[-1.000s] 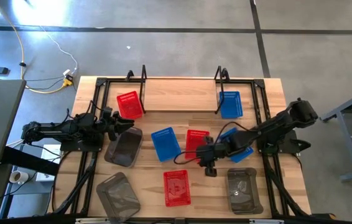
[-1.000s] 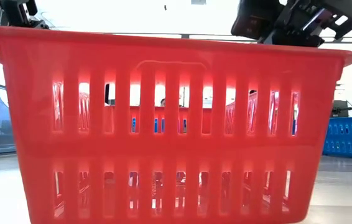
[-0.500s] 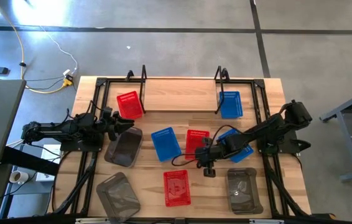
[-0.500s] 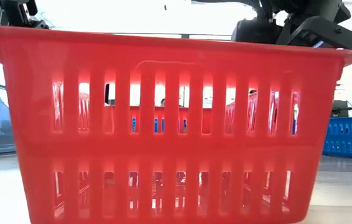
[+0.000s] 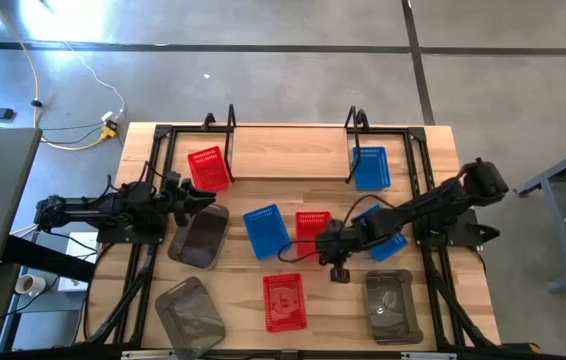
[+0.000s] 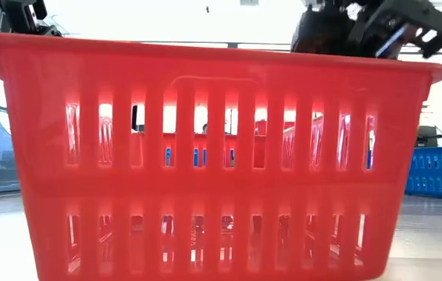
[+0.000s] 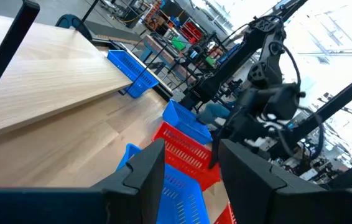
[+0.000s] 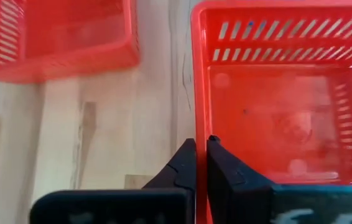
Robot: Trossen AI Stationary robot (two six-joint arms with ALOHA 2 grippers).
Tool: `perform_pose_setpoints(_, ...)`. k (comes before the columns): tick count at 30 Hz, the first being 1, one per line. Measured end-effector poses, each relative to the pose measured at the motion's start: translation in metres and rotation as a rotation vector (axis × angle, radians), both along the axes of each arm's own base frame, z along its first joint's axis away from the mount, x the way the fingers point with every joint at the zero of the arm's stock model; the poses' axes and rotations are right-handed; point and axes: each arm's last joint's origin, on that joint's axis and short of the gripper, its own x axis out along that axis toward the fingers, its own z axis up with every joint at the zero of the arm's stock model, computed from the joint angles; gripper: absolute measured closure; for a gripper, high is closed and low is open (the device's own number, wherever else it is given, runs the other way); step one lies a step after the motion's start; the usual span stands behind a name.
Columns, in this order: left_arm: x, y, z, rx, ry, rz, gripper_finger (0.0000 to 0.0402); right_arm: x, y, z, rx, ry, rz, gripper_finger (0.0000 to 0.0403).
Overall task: Stack baskets on shelf by color
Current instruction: Put the middle right red bin on the shelf
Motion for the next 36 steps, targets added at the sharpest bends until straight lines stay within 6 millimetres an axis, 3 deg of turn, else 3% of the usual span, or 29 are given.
perform_pose_setpoints(17,0.000,0.000,0.000,-0.001,0.000,0.000,0.0259,-0.030,-0.013,0.072,-0.068,-0.286,-0.026,0.0403)
perform_pose_setpoints(26,0.000,0.000,0.000,-0.001,-0.001,0.000,0.0259,-0.049,-0.029,0.096,-0.368,-0.387,-0.014,0.0403)
perform_pose_setpoints(36,0.000,0.000,0.000,-0.001,0.000,-0.001,0.0259,-0.045,-0.067,0.100,-0.687,-0.343,-0.040,0.0403)
